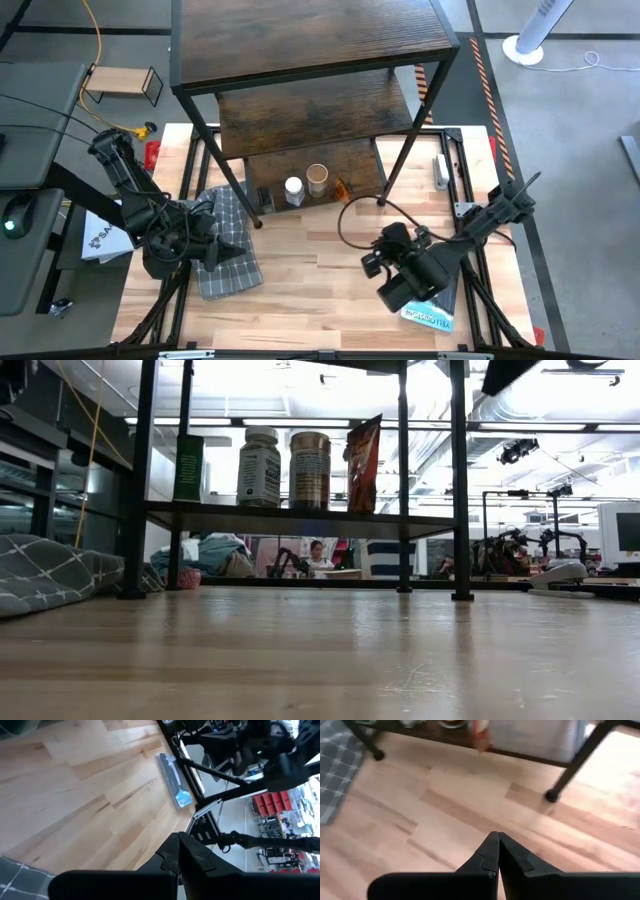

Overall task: Shelf spices
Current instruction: Remove the orange seasoning bag from the shelf

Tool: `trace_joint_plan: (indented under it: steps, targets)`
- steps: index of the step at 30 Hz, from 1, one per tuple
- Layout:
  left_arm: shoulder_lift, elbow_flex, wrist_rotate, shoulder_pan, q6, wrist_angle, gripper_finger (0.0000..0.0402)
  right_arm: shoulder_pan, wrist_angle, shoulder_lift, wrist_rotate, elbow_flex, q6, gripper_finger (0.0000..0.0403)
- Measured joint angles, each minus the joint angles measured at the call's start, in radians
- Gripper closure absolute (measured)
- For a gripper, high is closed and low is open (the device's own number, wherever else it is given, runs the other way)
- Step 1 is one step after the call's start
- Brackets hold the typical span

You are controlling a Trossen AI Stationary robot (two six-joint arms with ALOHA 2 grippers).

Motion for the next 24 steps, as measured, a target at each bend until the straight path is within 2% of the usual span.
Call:
trace_joint_plan:
  steps: [3, 5, 12, 16, 19, 21, 24]
  targets:
    - [0.000, 0.000, 0.009, 0.000, -0.002, -0.001, 0.0402, -0.022, 0.067, -0.007, 0.004, 0.015, -0.068, 0.0391]
    - [0.000, 0.000, 0.009, 0.000, -0.003, -0.001, 0.0401, -0.041, 0.096, -0.028, 0.001, 0.013, -0.104, 0.0367]
    - [0.000, 0.000, -0.011, 0.000, -0.039, -0.003, 0.0402, -0.120, 0.098, -0.065, 0.000, 0.013, -0.204, 0.0220]
    - [0.000, 0.000, -0.025, 0.000, -0.054, -0.009, 0.0401, -0.176, 0.127, -0.060, 0.006, 0.012, -0.334, 0.0147]
    - [0.000, 0.000, -0.045, 0.000, -0.059, -0.033, 0.0402, -0.195, 0.215, -0.058, 0.087, 0.011, -0.449, 0.0123]
    - [0.000, 0.000, -0.038, 0.000, -0.077, -0.050, 0.0402, -0.200, 0.271, -0.058, 0.097, 0.011, -0.506, 0.0121]
    - [0.000, 0.000, -0.010, 0.000, -0.087, -0.065, 0.0402, -0.190, 0.287, -0.058, 0.092, 0.006, -0.487, 0.0123]
